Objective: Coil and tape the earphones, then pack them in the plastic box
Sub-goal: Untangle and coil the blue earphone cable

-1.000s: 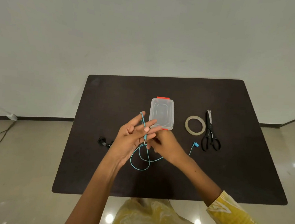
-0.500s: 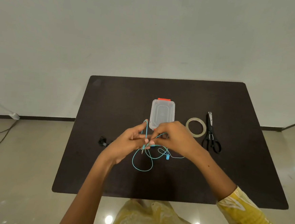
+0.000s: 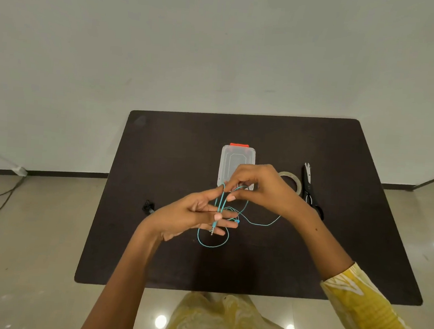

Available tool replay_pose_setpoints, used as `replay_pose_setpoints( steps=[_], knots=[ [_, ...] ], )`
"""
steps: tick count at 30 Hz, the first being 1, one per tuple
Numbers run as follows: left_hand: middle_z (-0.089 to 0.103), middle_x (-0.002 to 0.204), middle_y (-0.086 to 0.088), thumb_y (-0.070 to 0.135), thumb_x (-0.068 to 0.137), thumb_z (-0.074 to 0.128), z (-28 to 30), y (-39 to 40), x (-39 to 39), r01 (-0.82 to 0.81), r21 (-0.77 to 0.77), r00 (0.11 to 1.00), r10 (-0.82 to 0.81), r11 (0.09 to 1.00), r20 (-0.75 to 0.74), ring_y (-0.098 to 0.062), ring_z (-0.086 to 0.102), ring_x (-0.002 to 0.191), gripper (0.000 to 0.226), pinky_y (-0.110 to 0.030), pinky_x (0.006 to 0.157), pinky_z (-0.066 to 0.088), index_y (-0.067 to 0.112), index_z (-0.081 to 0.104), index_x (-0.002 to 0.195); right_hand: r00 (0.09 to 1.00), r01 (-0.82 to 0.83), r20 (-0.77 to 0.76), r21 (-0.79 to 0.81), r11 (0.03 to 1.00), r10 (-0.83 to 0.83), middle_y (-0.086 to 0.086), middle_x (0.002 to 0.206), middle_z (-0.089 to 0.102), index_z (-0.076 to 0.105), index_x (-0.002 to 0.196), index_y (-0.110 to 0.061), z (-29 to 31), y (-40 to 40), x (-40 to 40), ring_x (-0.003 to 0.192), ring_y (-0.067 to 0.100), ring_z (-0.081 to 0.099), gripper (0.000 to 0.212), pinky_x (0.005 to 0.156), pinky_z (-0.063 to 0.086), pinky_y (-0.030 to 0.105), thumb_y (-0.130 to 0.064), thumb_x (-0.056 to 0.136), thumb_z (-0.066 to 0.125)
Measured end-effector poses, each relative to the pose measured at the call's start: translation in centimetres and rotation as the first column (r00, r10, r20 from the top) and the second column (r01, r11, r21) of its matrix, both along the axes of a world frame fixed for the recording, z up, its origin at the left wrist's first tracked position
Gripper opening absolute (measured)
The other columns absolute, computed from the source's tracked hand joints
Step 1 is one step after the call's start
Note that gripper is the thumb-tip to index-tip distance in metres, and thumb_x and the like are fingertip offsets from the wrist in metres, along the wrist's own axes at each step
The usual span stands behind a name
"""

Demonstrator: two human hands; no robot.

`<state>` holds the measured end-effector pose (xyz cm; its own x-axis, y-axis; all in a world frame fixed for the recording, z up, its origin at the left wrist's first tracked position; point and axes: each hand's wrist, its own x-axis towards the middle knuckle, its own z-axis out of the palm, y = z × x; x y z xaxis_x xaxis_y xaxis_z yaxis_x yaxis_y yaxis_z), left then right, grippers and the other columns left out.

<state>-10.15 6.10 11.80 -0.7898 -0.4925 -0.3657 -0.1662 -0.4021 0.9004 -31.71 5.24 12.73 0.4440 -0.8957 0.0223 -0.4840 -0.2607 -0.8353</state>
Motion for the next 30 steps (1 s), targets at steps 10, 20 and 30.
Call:
replay_pose_setpoints(
  steps=[10,20,30],
  knots=[
    [0.054,0.134,-0.022,0.003,0.095,0.044,-0.1,0.1,0.3,0.115,0.094,0.968,-0.090,0.989,-0.234,-0.037,0.052,0.125,0.062,-0.037,0.100,0.046,0.027,0.022,0.148,0.984,0.105,0.143,0.009,0.994,-0.105,-0.001,0.089,0.071,0.073,0.093,-0.017,-0.2,-0.4,-0.7,0.088,0.016,0.066,0.013,0.080,0.055,0.047,-0.011,0.081,0.071],
    [0.057,0.131,-0.021,0.006,0.094,0.048,-0.8,0.0,0.5,0.169,0.213,0.914,-0.072,0.962,-0.400,-0.030,0.057,0.120,0.057,-0.031,0.094,0.051,0.021,0.027,0.145,0.934,0.154,0.299,0.163,0.975,-0.197,0.003,0.088,0.070,0.071,0.096,-0.013,-2.9,0.8,0.2,0.083,0.022,0.066,0.015,0.074,0.054,0.035,-0.006,0.089,0.060],
    [0.049,0.139,-0.023,0.003,0.091,0.052,-2.4,0.0,-0.4,-0.091,0.422,0.862,0.283,0.902,-0.421,-0.027,0.052,0.126,0.061,-0.032,0.093,0.052,0.023,0.030,0.144,0.924,0.272,0.198,0.265,0.925,-0.328,-0.001,0.073,0.066,0.068,0.085,-0.008,-5.6,3.8,3.4,0.069,0.009,0.063,0.023,0.065,0.051,0.022,0.009,0.087,0.053]
  ],
)
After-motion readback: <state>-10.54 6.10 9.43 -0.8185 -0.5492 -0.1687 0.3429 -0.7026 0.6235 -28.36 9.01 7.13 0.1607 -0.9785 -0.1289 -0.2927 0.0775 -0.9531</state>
